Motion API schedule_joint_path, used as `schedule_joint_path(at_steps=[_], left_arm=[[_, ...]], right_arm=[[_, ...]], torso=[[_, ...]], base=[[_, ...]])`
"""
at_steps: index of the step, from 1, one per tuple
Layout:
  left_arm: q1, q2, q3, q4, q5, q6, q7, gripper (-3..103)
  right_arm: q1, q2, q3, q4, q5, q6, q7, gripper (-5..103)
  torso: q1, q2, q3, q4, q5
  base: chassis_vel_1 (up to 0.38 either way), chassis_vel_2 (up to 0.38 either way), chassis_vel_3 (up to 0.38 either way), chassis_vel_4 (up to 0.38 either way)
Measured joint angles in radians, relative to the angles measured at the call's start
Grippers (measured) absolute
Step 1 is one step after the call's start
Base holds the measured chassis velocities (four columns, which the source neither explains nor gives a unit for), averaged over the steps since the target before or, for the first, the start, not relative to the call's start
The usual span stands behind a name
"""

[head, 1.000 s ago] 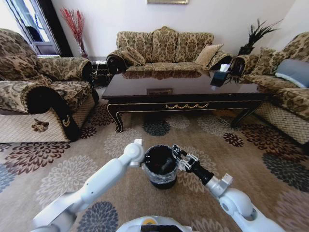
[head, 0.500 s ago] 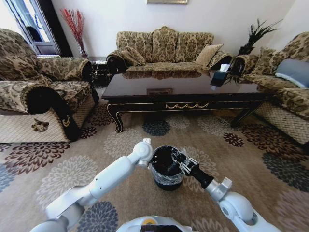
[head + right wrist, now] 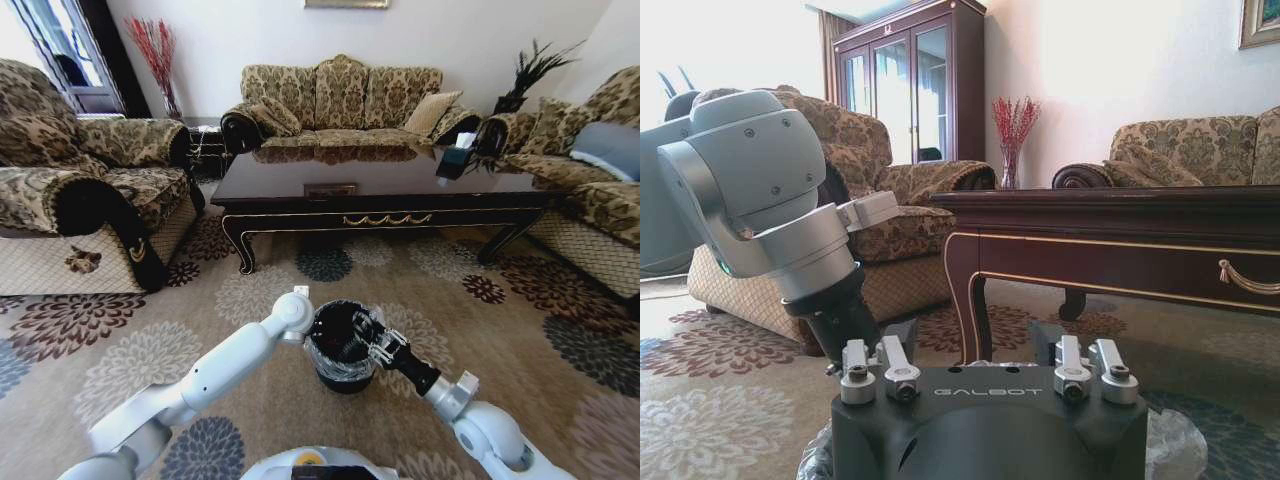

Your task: Move to the front of the table and pick up the trash from the floor, then place it into the trash bin.

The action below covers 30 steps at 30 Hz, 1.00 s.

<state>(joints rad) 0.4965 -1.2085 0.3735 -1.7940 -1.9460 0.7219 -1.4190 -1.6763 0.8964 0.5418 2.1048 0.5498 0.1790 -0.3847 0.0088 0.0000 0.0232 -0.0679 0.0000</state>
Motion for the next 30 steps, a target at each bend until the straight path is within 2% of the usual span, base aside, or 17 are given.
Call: schedule_joint_path(at_steps=[1,2,6,8,11,15,19,25,30], left_arm=[[-0.001,0.004,-0.002,-0.002,0.0,0.0,0.0,0],[-0.001,0.004,-0.002,-0.002,0.0,0.0,0.0,0],[-0.003,0.014,-0.008,-0.004,-0.007,0.002,0.002,0],[-0.002,0.016,-0.013,-0.004,-0.007,0.003,0.002,0],[0.005,0.021,-0.03,0.009,-0.005,0.01,0.008,0],[0.008,0.039,-0.054,0.028,0.0,0.013,0.016,0],[0.018,0.067,-0.089,0.029,-0.001,0.014,0.029,0],[0.063,0.118,-0.174,0.008,-0.003,0.014,0.05,0],[0.108,0.148,-0.241,-0.019,-0.005,0.014,0.06,0]], right_arm=[[0.001,-0.001,-0.001,0.0,0.0,0.0,-0.001,65],[0.001,-0.001,-0.001,0.0,0.0,0.0,-0.001,65],[0.004,0.0,-0.004,0.002,0.002,-0.002,-0.001,87],[0.006,0.001,-0.005,0.001,0.002,-0.002,-0.001,87],[0.018,0.004,-0.004,-0.019,-0.001,0.002,0.001,99],[0.049,0.005,0.004,-0.057,0.013,0.004,0.022,100],[0.09,0.004,0.025,-0.121,0.067,0.003,0.037,100],[0.161,0.004,0.057,-0.24,0.179,-0.014,0.059,100],[0.202,0.01,0.067,-0.357,0.201,-0.018,0.072,100]], torso=[[0.0,0.0,0.0,0.0,0.0],[0.0,0.0,0.0,0.0,0.0],[0.0,0.0,0.0,0.0,0.0],[0.0,0.0,0.0,0.0,0.0],[0.0,0.0,0.0,-0.0001,-0.0001],[0.0,0.0,0.0,0.0002,0.0],[0.0,0.0,0.0,0.0002,-0.0001],[0.0,0.0,0.0,0.0001,-0.0001],[0.0,0.0,0.0,0.0002,-0.0001]], base=[[0.0,0.0,0.0,0.0],[0.0,0.0,0.0,0.0],[0.0,0.0,0.0,0.0],[0.0,0.0,0.0,0.0],[0.0,0.0,0.0,0.0],[0.0,0.0,0.0,0.0],[0.0,0.0,0.0,0.0],[0.0,0.0,0.0,0.0],[0.0,0.0,0.0,0.0]])
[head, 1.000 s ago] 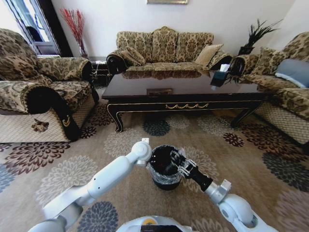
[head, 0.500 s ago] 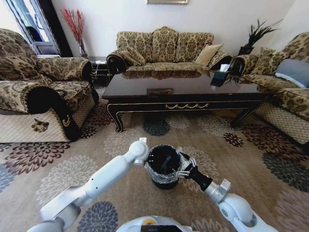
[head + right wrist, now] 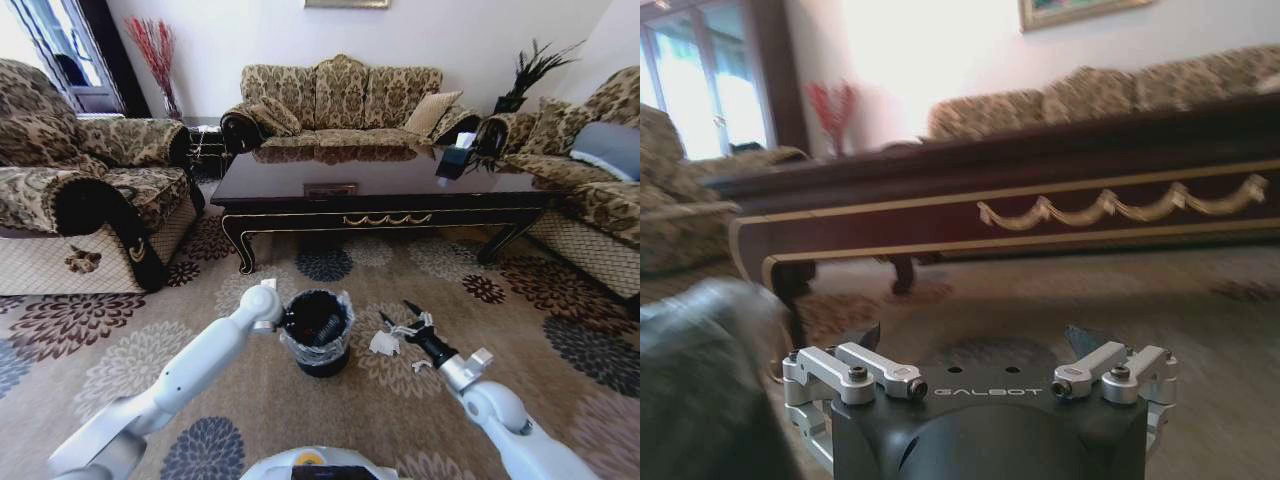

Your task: Move to the front of the table and pick up the trash from the floor, then place it into the trash bin.

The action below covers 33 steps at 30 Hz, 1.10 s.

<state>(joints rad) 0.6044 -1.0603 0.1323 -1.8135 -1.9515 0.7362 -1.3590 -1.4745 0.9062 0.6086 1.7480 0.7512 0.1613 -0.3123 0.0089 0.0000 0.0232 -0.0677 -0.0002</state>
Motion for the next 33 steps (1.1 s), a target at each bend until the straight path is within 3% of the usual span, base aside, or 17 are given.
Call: schedule_joint_path(at_steps=[8,13,17,19,21,22,24,26,27,33], left_arm=[[0.092,0.052,-0.086,-0.064,-0.001,0.0,0.013,0],[0.143,0.077,-0.125,-0.091,0.002,0.0,0.019,0],[0.18,0.092,-0.146,-0.115,0.007,0.0,0.025,0],[0.185,0.094,-0.149,-0.117,0.008,0.0,0.025,0],[0.207,0.096,-0.163,-0.123,0.014,0.0,0.026,0],[0.207,0.096,-0.163,-0.123,0.014,0.0,0.026,0],[0.22,0.098,-0.172,-0.128,0.017,0.0,0.026,0],[0.233,0.101,-0.181,-0.136,0.017,0.0,0.029,0],[0.233,0.101,-0.181,-0.136,0.017,0.0,0.029,0],[0.261,0.115,-0.193,-0.143,0.034,-0.001,0.039,0]], right_arm=[[0.06,0.029,-0.033,-0.227,-0.025,0.0,0.032,100],[0.109,0.065,-0.065,-0.318,-0.025,-0.032,0.138,100],[0.146,0.107,-0.088,-0.36,-0.028,-0.109,0.308,100],[0.15,0.115,-0.091,-0.362,-0.03,-0.129,0.341,100],[0.164,0.143,-0.1,-0.366,-0.049,-0.209,0.46,100],[0.164,0.143,-0.1,-0.366,-0.049,-0.209,0.46,100],[0.177,0.164,-0.108,-0.374,-0.054,-0.263,0.544,100],[0.204,0.189,-0.117,-0.385,-0.016,-0.318,0.625,100],[0.204,0.189,-0.117,-0.385,-0.016,-0.318,0.625,100],[0.31,0.235,-0.147,-0.406,0.119,-0.407,0.804,100]], torso=[[0.0,0.0,0.0,-0.0003,0.0],[0.0,0.0,0.0,-0.0001,0.0001],[0.0,0.0,0.0,-0.0002,0.0001],[0.0,0.0,0.0,-0.0002,0.0],[0.0,0.0,0.0,-0.0001,0.0],[0.0,0.0,0.0,-0.0001,0.0],[0.0,0.0,0.0,-0.0003,-0.0001],[0.0,0.0,0.0,-0.0003,0.0001],[0.0,0.0,0.0,-0.0003,0.0001],[0.0,0.0,0.0,0.0001,0.0]], base=[[0.0,0.0,0.0,0.0],[0.0,0.0,0.0,0.0],[0.0,0.0,0.0,0.0],[0.0,0.0,0.0,0.0],[0.0,0.0,0.0,0.0],[0.0,0.0,0.0,0.0],[0.0,0.0,0.0,0.0],[0.0,0.0,0.0,0.0],[0.0,0.0,0.0,0.0],[0.0,0.0,0.0,0.0]])
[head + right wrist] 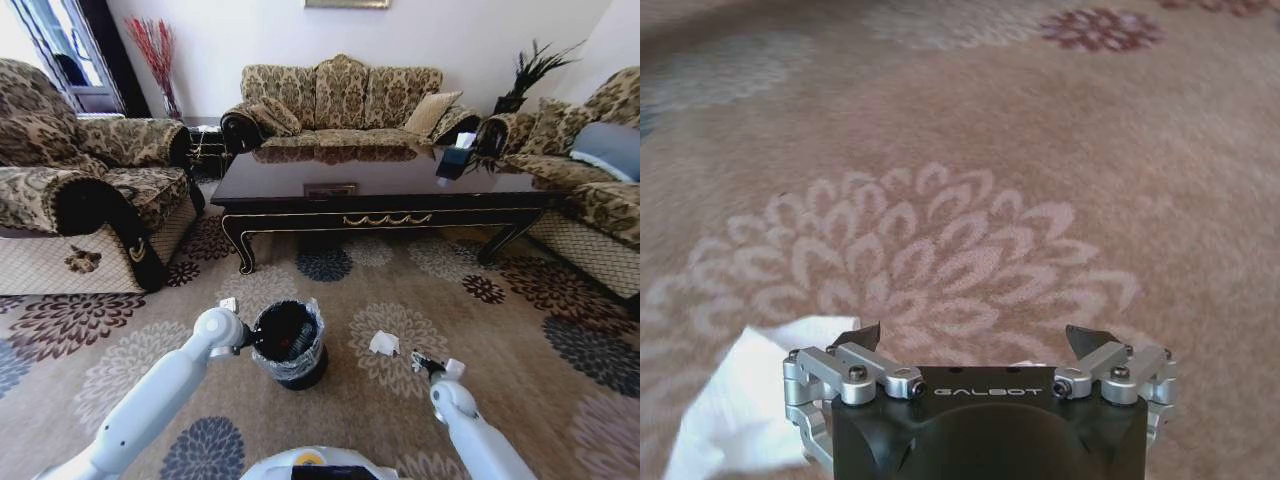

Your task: Move to the front of the table and pick up the trash from the floor, then place it into the trash bin.

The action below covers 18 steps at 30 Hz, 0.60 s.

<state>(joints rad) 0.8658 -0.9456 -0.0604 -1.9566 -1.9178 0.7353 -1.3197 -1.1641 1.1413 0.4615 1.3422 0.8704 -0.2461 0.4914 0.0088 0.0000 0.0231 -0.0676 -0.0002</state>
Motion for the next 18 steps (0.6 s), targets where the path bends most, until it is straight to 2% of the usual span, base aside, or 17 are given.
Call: schedule_joint_path(at_steps=[1,3,4,5,9,12,18], left_arm=[[0.0,0.0,0.0,0.0,0.0,0.0,0.0,0],[0.007,0.006,-0.002,-0.006,0.002,0.0,0.001,0],[0.008,0.007,-0.003,-0.007,0.002,0.0,0.001,0],[0.008,0.007,-0.003,-0.007,0.002,0.0,0.001,0],[0.008,0.014,-0.006,-0.008,0.003,0.0,0.002,0],[0.009,0.014,-0.006,-0.008,0.003,0.0,0.002,0],[0.01,0.013,-0.001,-0.008,0.007,0.0,0.003,0]], right_arm=[[0.0,0.0,0.0,0.0,0.0,0.0,0.0,100],[0.048,0.025,-0.007,-0.018,0.064,-0.051,0.107,100],[0.06,0.031,-0.008,-0.023,0.083,-0.067,0.141,100],[0.06,0.031,-0.008,-0.023,0.083,-0.067,0.141,100],[0.108,0.052,-0.006,-0.045,0.174,-0.143,0.298,102],[0.129,0.059,0.0,-0.058,0.203,-0.154,0.343,99],[0.164,0.075,0.014,-0.096,0.248,-0.159,0.366,96]], torso=[[0.0,0.0,0.0,0.0,0.0],[0.0,0.0,0.0,0.0,0.0001],[0.0,0.0,0.0,-0.0001,0.0001],[0.0,0.0,0.0,-0.0001,0.0001],[0.0,0.0,0.0,-0.0002,0.0002],[0.0,0.0,0.0,-0.0004,0.0001],[0.0,0.0,0.0,-0.0003,0.0002]], base=[[0.0,0.0,0.0,0.0],[0.0,0.0,0.0,0.0],[0.0,0.0,0.0,0.0],[0.0,0.0,0.0,0.0],[0.0,0.0,0.0,0.0],[0.0,0.0,0.0,0.0],[0.0,0.0,0.0,0.0]])
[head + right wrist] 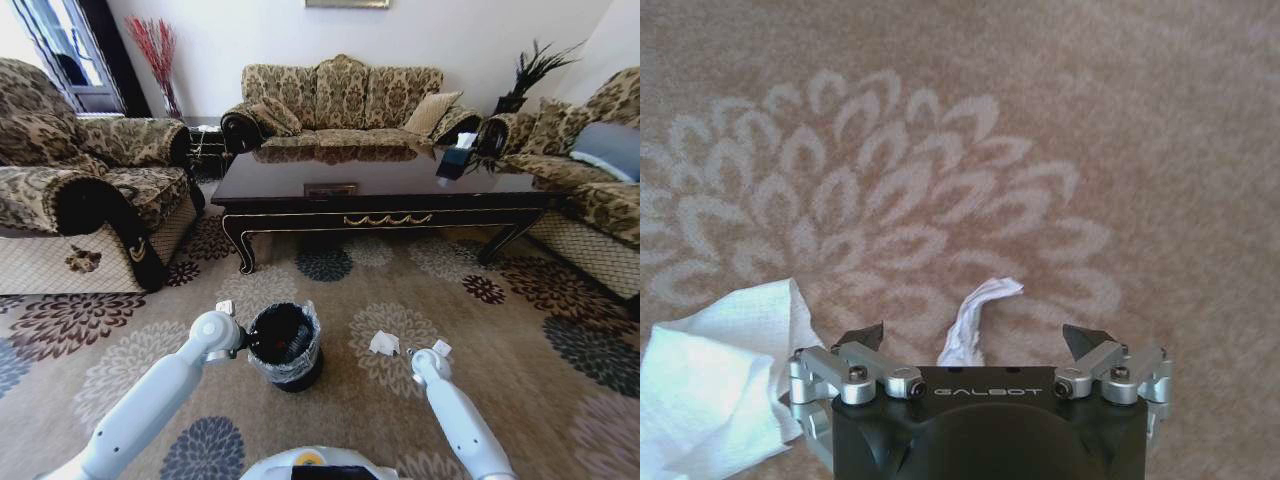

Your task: Move to the front of the table and pick up the trash from the floor, then place it into the trash bin.

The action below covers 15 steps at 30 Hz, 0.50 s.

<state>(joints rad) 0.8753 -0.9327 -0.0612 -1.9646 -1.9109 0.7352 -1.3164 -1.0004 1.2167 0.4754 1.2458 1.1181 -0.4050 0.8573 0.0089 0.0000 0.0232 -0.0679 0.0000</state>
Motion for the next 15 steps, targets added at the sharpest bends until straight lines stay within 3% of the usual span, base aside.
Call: schedule_joint_path(at_steps=[3,6,10,11,15], left_arm=[[0.0,-0.004,0.002,0.001,0.004,0.0,0.001,0],[0.0,-0.006,0.003,0.001,0.007,0.0,0.001,0],[-0.002,-0.005,0.003,-0.011,0.007,0.0,0.002,0],[-0.002,-0.005,0.003,-0.011,0.007,0.0,0.002,0],[-0.009,-0.005,0.006,-0.014,0.006,0.0,0.002,0]], right_arm=[[0.022,0.01,0.003,-0.029,0.009,-0.001,0.002,100],[0.033,0.012,0.003,-0.055,0.003,-0.002,0.001,96],[0.043,0.011,0.005,-0.093,-0.01,-0.007,-0.007,75],[0.043,0.011,0.005,-0.093,-0.01,-0.007,-0.007,75],[0.048,0.015,0.009,-0.11,-0.023,-0.008,-0.018,58]], torso=[[0.0,0.0,0.0,0.0,0.0],[0.0,0.0,0.0,0.0001,0.0],[0.0,0.0,0.0,0.0,0.0],[0.0,0.0,0.0,0.0,0.0],[0.0,0.0,0.0,0.0,0.0]], base=[[0.0,0.0,0.0,0.0],[0.0,0.0,0.0,0.0],[0.0,0.0,0.0,0.0],[0.0,0.0,0.0,0.0],[0.0,0.0,0.0,0.0]])
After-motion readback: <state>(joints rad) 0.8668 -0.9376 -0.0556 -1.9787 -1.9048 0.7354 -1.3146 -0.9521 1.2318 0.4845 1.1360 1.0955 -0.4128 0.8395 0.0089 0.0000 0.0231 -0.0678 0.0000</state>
